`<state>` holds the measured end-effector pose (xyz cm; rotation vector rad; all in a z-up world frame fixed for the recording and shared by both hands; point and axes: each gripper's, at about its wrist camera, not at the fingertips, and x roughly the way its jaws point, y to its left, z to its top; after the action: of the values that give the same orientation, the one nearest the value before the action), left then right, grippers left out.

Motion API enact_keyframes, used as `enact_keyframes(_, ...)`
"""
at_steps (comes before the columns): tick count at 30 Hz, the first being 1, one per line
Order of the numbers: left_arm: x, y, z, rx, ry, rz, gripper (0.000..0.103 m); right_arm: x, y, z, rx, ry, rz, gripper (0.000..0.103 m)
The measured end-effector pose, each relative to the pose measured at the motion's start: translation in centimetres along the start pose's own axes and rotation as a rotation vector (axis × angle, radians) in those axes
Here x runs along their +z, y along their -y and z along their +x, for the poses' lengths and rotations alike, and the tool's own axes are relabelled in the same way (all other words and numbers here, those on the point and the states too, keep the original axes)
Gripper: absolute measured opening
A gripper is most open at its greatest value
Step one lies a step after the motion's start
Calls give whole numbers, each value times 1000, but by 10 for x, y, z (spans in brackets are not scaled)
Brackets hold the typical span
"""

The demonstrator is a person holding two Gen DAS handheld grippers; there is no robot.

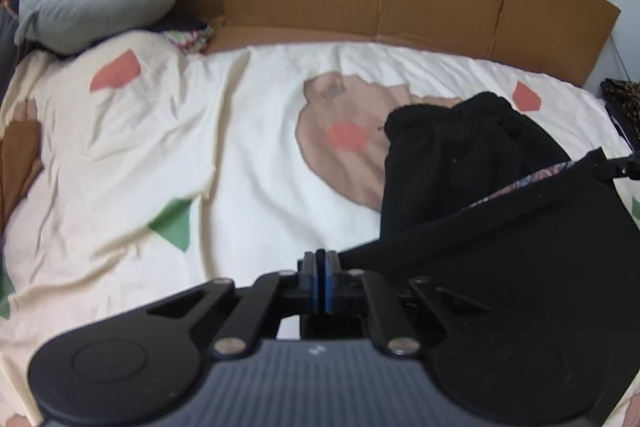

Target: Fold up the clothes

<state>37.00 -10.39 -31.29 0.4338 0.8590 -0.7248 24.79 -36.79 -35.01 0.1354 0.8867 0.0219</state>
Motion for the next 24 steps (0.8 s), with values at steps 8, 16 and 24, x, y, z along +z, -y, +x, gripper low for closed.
enact_keyframes(8,-2,-2,10,22,-26,-19,21,0,10,9,7,-33,75,14)
enact_keyframes(16,-10,-4,9,9,-34,-24,42,-4,17,13,0,-35,109,43)
enact_keyframes(24,-14,-6,20,-12,-48,-39,45,-8,13,36,18,-66,117,42)
